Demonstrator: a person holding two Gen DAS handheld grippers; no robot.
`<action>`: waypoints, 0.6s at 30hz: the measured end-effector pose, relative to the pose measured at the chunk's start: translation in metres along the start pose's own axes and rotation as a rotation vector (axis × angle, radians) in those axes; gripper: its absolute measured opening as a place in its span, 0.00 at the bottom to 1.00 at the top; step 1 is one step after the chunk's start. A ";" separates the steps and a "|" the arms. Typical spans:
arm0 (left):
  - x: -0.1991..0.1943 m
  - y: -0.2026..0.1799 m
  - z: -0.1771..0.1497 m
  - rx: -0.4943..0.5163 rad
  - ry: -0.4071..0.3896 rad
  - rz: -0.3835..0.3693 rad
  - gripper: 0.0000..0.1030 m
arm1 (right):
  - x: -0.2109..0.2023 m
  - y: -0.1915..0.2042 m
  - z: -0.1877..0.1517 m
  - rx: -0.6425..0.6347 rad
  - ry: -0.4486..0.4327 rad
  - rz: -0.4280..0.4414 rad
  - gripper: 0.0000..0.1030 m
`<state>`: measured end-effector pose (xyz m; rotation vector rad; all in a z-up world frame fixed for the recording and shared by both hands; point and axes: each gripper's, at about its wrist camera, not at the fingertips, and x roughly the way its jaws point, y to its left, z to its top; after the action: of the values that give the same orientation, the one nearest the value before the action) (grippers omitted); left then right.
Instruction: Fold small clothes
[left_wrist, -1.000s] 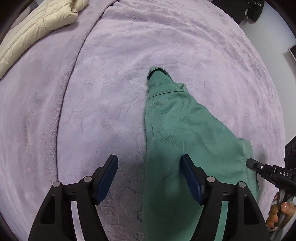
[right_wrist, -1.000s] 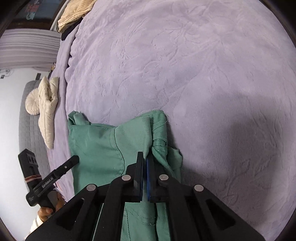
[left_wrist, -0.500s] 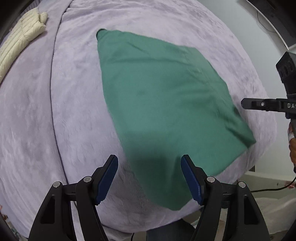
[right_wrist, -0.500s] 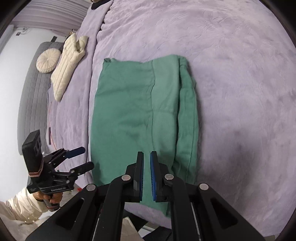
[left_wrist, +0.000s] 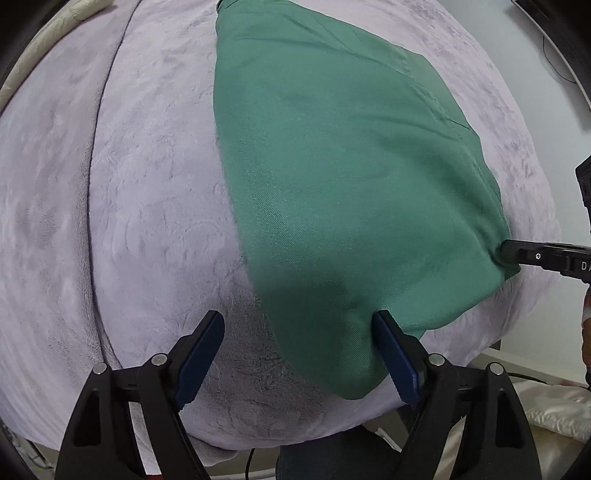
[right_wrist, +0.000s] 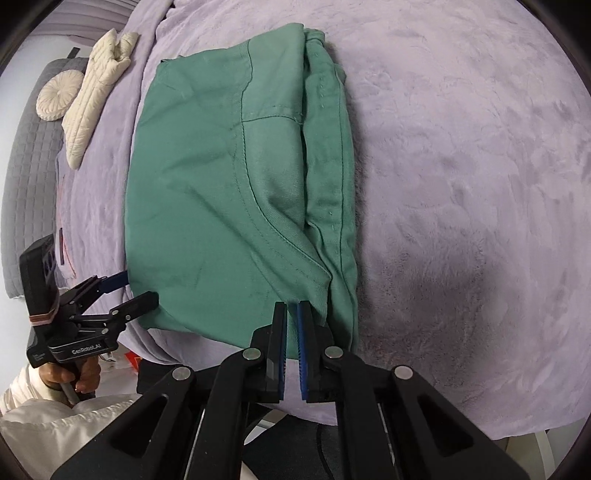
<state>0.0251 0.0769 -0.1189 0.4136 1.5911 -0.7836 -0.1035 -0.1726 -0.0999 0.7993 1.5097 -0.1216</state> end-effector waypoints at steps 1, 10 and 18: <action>0.000 -0.002 0.000 0.002 0.001 0.001 0.81 | 0.002 -0.001 0.000 -0.002 0.006 -0.008 0.06; -0.001 0.001 0.005 0.013 0.000 -0.003 0.81 | 0.011 0.014 0.001 -0.025 0.042 -0.071 0.06; 0.000 0.005 0.001 0.022 -0.028 -0.028 0.81 | 0.029 0.009 -0.002 0.048 0.041 -0.090 0.06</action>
<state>0.0288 0.0797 -0.1198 0.3952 1.5660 -0.8257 -0.0972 -0.1531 -0.1223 0.7759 1.5875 -0.2101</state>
